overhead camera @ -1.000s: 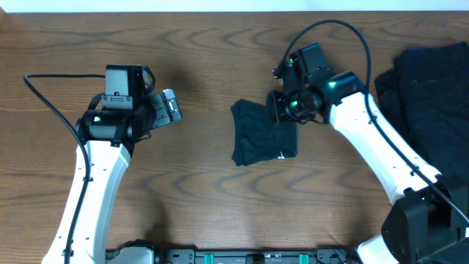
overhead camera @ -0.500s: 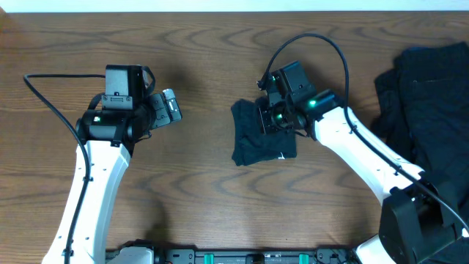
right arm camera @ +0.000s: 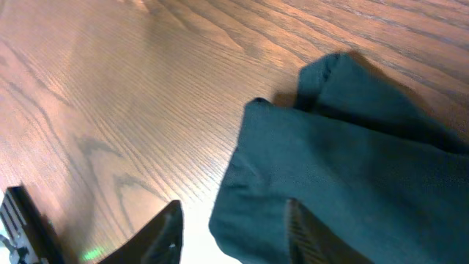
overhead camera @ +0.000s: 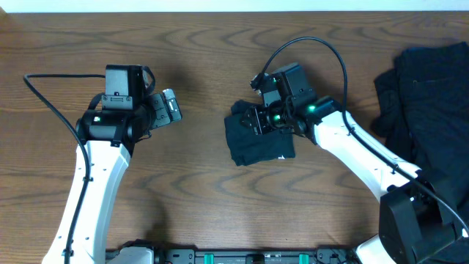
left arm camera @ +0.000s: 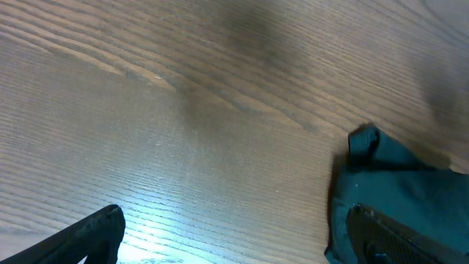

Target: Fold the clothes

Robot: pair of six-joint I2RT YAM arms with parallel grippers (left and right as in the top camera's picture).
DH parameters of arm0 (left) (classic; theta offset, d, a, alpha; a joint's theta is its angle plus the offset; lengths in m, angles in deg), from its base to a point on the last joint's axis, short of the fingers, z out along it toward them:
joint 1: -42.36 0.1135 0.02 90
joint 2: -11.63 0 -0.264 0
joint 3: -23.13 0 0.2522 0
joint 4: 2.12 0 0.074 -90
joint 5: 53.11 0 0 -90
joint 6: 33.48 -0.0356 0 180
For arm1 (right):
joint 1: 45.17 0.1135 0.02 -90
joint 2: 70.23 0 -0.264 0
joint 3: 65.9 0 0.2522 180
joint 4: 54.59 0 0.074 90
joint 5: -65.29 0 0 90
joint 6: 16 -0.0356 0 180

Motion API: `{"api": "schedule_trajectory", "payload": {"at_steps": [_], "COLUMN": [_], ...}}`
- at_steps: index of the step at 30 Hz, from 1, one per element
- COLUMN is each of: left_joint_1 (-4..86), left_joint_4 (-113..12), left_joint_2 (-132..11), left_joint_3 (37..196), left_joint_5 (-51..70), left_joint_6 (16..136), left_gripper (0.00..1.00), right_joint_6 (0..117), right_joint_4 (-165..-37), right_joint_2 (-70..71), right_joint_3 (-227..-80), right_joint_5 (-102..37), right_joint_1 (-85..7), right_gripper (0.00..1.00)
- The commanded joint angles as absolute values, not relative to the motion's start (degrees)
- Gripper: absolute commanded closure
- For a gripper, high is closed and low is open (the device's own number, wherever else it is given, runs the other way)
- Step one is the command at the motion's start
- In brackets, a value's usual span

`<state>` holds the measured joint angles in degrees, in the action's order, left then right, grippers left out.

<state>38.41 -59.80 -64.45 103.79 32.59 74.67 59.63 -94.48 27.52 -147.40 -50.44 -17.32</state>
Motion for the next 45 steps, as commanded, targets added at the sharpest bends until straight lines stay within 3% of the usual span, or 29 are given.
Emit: {"api": "schedule_trajectory", "payload": {"at_steps": [1,7,9,10,11,26,31,32,34,35,42,45], "left_joint_1": [38.54,38.54,38.54,38.54,38.54,38.54,38.02,37.43,35.74,34.61,23.35,19.18], "left_joint_4": [-60.00,-60.00,-60.00,-60.00,-60.00,-52.29,-52.18,-51.78,-51.04,-50.80,-49.31,-45.64], "left_joint_2": [-64.36,-64.36,-64.36,-64.36,-64.36,-64.34,-64.64,-64.99,-66.04,-66.68,-75.83,-81.10], "left_joint_3": [104.09,104.09,104.09,104.09,104.09,104.09,103.96,103.72,103.15,102.85,101.71,101.71], "left_joint_5": [33.03,33.03,33.03,33.03,33.03,32.88,21.69,19.02,15.94,15.28,13.80,5.80], "left_joint_6": [74.41,74.41,74.41,74.41,74.41,74.73,75.72,75.72,75.72,75.72,75.35,71.22], "left_gripper": [0.02,0.02,0.02,0.02,0.02,0.02,0.02,0.09,0.69,0.91,0.94,0.94], "right_joint_6": [61.78,61.91,62.12,62.08,62.10,62.08,62.08,62.08,62.08,62.08,62.08,62.08], "right_joint_4": [-95.99,-101.32,-102.83,-103.48,-104.12,-104.99,-104.99,-105.01,-104.99,-104.99,-104.99,-104.99], "right_joint_2": [26.52,26.52,26.52,26.52,26.52,26.52,26.52,26.52,26.52,26.52,26.52,26.52], "right_joint_3": [-147.60,-147.64,-147.64,-147.64,-147.62,-147.58,-147.58,-147.58,-147.58,-147.58,-147.58,-147.58], "right_joint_5": [-47.67,-47.17,-46.93,-46.14,-45.07,-40.52,-40.52,-40.54,-40.52,-40.54,-40.54,-40.54], "right_joint_1": [-19.72,-27.46,-30.54,-32.09,-33.51,-40.29,-40.29,-40.29,-40.29,-40.29,-40.29,-40.29], "right_gripper": [0.51,0.42,0.27,0.10,0.01,0.01,0.01,0.01,0.01,0.01,0.01,0.01]}}
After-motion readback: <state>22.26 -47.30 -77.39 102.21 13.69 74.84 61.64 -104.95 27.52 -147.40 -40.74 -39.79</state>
